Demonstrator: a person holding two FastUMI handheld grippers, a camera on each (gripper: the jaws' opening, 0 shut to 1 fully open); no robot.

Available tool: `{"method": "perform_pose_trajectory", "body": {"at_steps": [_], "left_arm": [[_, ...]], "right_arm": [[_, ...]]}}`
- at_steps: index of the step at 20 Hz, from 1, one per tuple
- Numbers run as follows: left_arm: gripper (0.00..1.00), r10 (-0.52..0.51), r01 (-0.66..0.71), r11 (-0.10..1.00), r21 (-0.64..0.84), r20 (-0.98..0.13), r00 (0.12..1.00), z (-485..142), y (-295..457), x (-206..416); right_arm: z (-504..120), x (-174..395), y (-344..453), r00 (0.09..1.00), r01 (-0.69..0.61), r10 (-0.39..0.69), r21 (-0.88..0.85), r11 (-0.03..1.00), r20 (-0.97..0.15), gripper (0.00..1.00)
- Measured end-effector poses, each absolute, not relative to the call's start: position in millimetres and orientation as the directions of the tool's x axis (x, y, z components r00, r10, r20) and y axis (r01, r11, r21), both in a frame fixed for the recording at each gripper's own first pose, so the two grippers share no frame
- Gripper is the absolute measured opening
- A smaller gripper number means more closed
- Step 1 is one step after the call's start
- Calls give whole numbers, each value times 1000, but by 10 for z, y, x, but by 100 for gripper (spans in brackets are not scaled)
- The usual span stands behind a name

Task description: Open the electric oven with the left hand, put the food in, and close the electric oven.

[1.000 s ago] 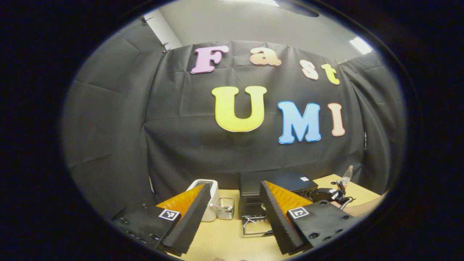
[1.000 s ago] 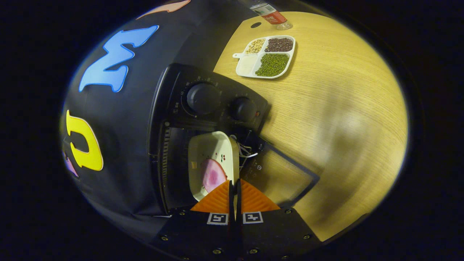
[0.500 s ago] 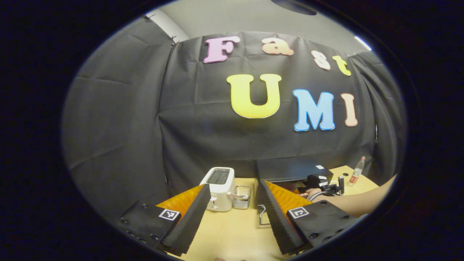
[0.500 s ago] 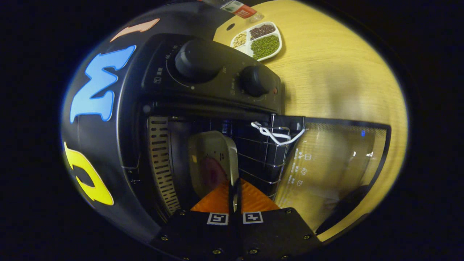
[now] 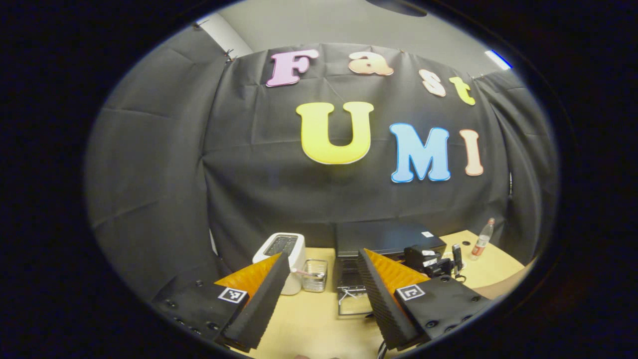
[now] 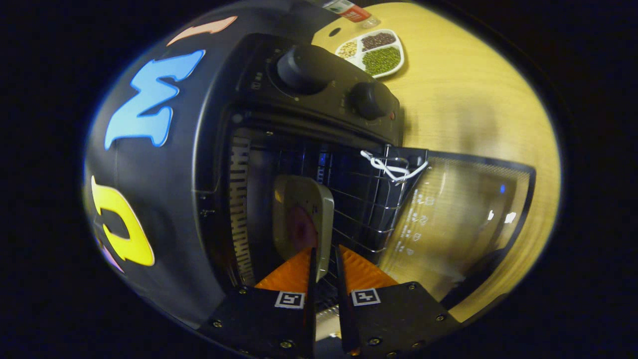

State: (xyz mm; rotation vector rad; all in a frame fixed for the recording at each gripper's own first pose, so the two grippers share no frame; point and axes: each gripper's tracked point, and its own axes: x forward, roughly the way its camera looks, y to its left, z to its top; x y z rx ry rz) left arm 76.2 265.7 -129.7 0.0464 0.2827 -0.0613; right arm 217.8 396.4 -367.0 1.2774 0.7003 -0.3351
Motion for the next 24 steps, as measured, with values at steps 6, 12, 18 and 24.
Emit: {"method": "perform_pose_trajectory", "body": {"at_steps": [6,12,18,24], "left_arm": [[96,-94,103,995,17,-274,957,-1365,2292,918],[94,-148,154,988,0,-264,953,-1377,1809,1010],[93,-225,233,972,3,-252,941,-1324,1268,996],[98,-265,264,963,-59,-401,877,-1816,930,1023]], "right_arm": [[-3192,1650,3528,759,324,212,641,696,-615,23],[-2549,1272,2807,839,19,195,386,922,-508,23],[-1663,1038,2293,928,-91,157,203,975,-336,23],[-836,805,1816,973,-125,146,122,985,-179,43]]}}
